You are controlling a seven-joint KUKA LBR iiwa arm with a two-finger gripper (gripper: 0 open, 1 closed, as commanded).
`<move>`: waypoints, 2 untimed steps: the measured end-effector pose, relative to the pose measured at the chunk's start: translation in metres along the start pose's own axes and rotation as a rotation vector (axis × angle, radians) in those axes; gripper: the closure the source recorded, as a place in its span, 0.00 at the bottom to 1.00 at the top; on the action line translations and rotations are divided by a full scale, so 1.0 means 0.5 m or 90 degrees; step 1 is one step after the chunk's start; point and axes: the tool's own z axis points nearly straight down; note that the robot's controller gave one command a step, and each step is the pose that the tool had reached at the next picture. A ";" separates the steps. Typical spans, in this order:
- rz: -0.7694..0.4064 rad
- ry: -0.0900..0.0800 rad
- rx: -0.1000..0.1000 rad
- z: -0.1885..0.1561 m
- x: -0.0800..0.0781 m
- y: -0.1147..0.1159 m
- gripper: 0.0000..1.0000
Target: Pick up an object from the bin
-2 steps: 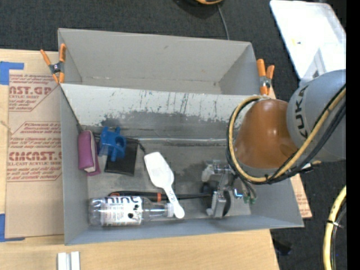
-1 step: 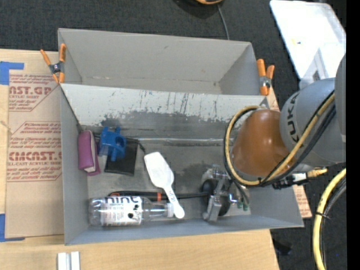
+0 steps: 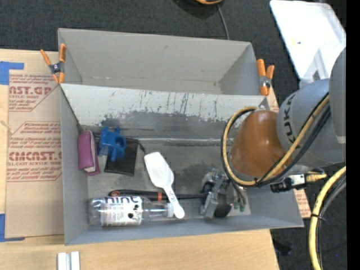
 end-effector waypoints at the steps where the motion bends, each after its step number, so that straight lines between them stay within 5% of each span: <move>1: 0.000 0.000 0.000 0.000 0.000 0.000 1.00; 2: 0.000 0.000 -0.001 -0.078 0.000 0.001 1.00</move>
Offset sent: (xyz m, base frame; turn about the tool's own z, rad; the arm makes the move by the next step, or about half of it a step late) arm 0.0000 0.0001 0.0397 0.0004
